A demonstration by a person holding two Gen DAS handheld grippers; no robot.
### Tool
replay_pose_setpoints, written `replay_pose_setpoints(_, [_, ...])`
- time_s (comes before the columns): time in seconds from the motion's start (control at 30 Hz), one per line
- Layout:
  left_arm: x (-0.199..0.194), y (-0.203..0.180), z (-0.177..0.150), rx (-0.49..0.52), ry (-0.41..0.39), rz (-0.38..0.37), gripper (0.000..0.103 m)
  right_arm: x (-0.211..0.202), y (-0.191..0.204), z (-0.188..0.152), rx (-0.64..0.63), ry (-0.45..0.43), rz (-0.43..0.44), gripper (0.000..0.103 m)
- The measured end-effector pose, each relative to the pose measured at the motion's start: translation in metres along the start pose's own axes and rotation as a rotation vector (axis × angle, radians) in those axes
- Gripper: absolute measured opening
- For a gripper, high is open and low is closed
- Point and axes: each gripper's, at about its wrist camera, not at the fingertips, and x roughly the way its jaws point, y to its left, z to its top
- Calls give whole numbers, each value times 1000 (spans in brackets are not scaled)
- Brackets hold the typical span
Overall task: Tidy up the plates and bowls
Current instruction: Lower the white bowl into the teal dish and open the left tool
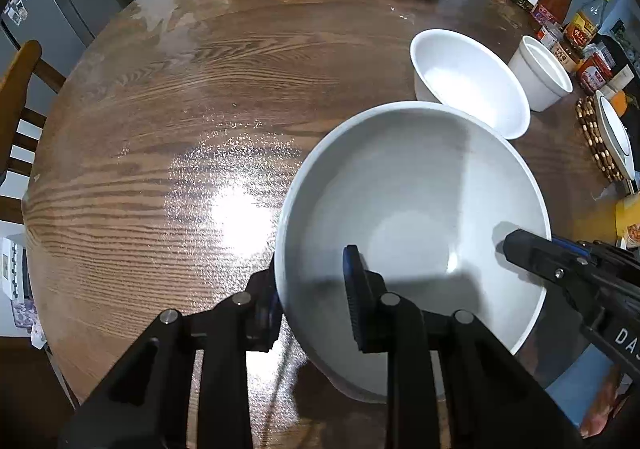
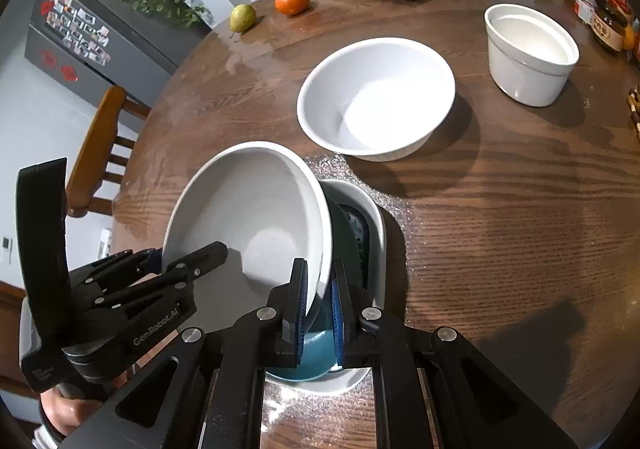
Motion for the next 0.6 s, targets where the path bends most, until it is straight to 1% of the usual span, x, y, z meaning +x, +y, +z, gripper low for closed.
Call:
replay_pose_setpoints(0.13, [2, 0, 1, 2, 0, 3, 28, 0, 0, 2, 8, -6, 6, 11])
replay_pose_setpoints(0.3, [0, 1, 2, 1, -7, -9, 29, 0, 0, 2, 17, -11, 7, 11])
replay_pose_setpoints(0.37, [-6, 2, 3, -1, -21, -22, 38, -1, -2, 2, 24, -10, 9, 11])
replay_pose_setpoints(0.4, [-9, 3, 3, -3, -28, -27, 46, -3, -2, 2, 26, -12, 7, 11])
replay_pose_setpoints(0.43, [-12, 3, 3, -5, -35, -33, 49, -5, -3, 3, 28, -12, 9, 11])
replay_pose_setpoints(0.57, [-26, 6, 2, -17, -62, -51, 51, -17, -7, 4, 39, -37, 24, 11])
replay_pose_setpoints(0.6, [-30, 8, 2, -22, -70, -53, 55, -21, -8, 4, 42, -45, 20, 13])
